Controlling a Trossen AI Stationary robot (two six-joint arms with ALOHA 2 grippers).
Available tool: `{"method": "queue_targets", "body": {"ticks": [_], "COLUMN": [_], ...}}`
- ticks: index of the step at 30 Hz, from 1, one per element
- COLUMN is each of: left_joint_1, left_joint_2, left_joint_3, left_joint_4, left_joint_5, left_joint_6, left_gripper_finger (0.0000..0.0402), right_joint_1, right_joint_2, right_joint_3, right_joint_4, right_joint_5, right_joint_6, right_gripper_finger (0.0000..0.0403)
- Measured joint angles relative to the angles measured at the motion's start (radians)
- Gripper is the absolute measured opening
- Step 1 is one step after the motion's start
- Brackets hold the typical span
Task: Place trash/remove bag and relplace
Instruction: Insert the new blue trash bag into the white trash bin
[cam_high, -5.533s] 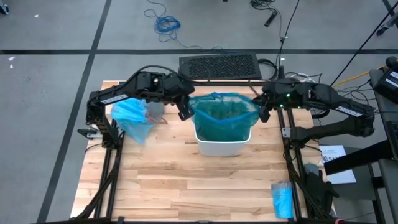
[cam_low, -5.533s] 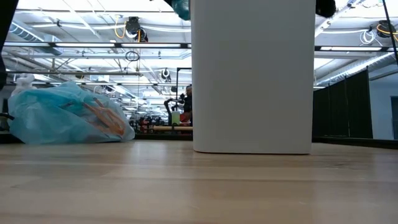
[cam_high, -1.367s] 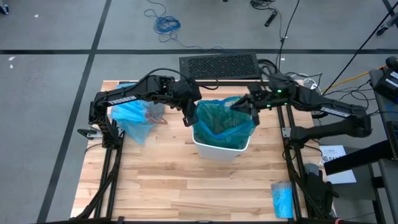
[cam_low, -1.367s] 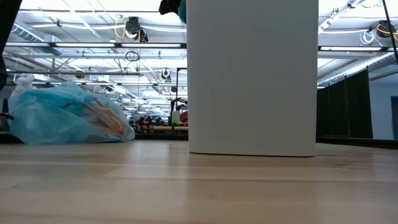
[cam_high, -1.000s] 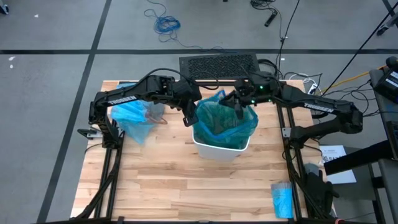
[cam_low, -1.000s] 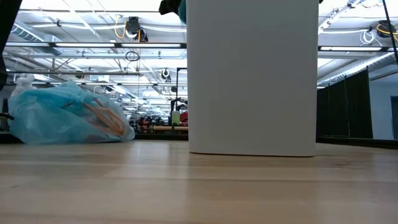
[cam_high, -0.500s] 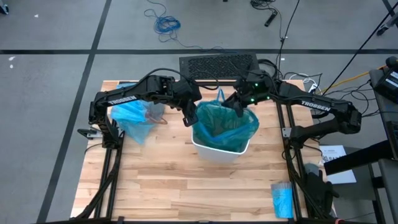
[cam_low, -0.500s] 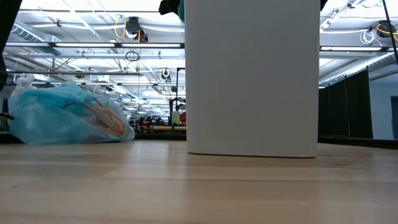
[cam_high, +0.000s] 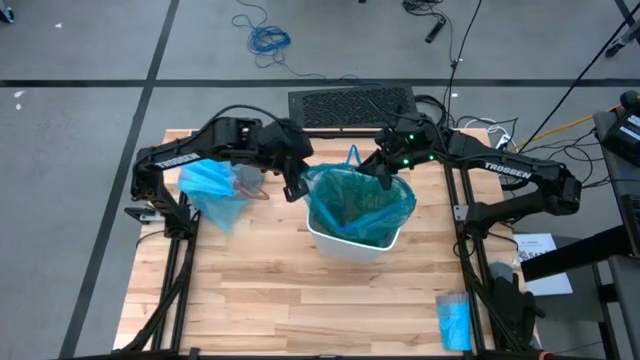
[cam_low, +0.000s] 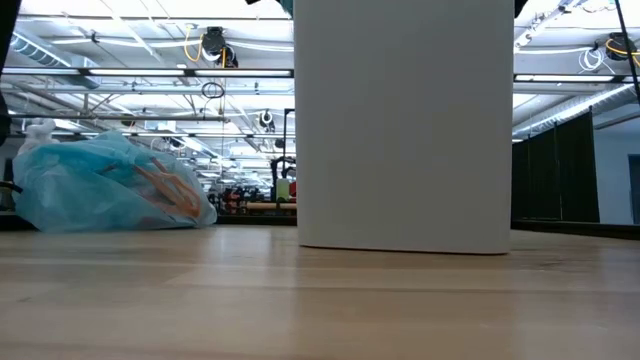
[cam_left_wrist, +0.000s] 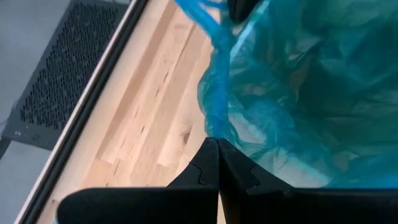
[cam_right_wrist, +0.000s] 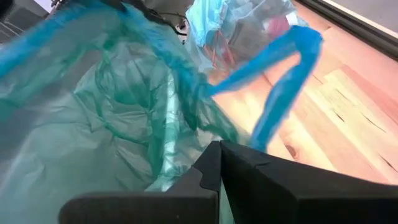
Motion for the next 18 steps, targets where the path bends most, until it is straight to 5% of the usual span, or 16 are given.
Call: {"method": "queue_targets", "body": {"ticks": [12, 18], "left_joint_1": [0.003, 0.004], "left_joint_2": [-0.066, -0.009], "left_joint_3": [0.000, -0.010], "left_joint_4": [-0.010, 0.000], "left_joint_5": [-0.116, 0.032], "left_joint_6": [-0.002, -0.002], "left_gripper_finger": [0.0018, 0.0041], "right_joint_1": [0.000, 0.000], "right_joint_2": [0.000, 0.000], "right_joint_3": [0.000, 0.000], "right_joint_4": [0.000, 0.014], "right_joint_5": [0.000, 0.001], "right_joint_6": [-0.001, -0.002], "right_gripper_finger": [0.0000, 0.0000]}}
